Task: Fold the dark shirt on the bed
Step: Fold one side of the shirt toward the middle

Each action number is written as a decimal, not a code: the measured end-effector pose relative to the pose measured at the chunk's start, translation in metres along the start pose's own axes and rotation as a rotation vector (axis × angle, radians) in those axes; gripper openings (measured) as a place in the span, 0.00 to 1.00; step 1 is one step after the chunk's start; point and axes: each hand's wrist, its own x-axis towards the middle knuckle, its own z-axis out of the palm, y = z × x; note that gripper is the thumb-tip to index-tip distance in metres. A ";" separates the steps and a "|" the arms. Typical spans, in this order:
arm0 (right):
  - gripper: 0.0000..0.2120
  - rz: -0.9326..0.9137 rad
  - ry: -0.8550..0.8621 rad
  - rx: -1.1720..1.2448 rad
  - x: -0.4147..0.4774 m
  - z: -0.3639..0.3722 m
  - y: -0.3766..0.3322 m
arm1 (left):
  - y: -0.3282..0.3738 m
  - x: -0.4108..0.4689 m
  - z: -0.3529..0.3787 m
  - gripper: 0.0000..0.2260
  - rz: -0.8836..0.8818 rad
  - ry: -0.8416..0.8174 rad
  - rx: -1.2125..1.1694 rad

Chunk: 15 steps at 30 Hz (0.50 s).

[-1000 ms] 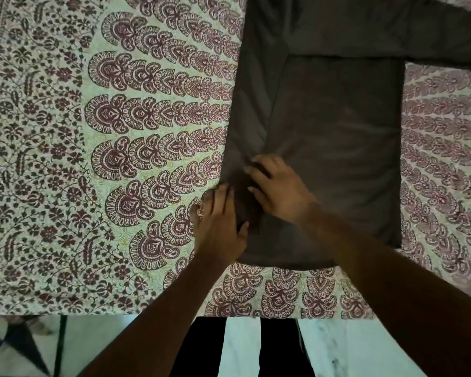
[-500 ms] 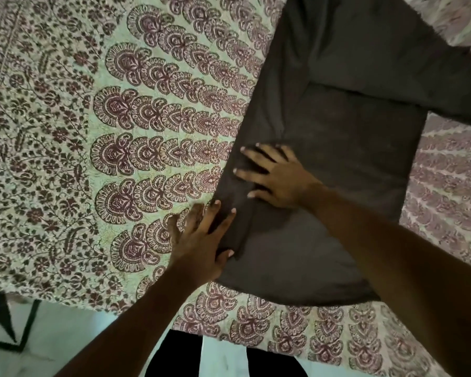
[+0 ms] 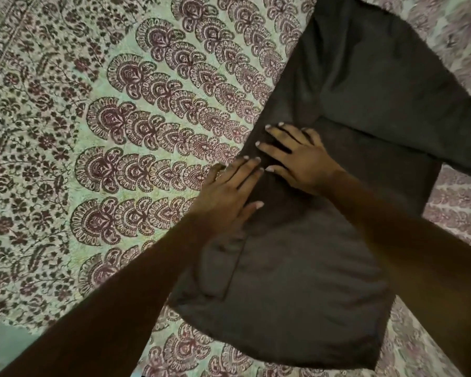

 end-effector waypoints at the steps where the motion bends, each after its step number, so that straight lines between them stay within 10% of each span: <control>1: 0.29 0.025 -0.003 0.002 0.005 -0.002 0.009 | -0.005 0.016 -0.001 0.32 0.002 -0.014 -0.005; 15: 0.30 -0.061 -0.014 -0.085 0.071 -0.015 0.134 | -0.036 0.059 0.030 0.40 0.053 0.004 0.123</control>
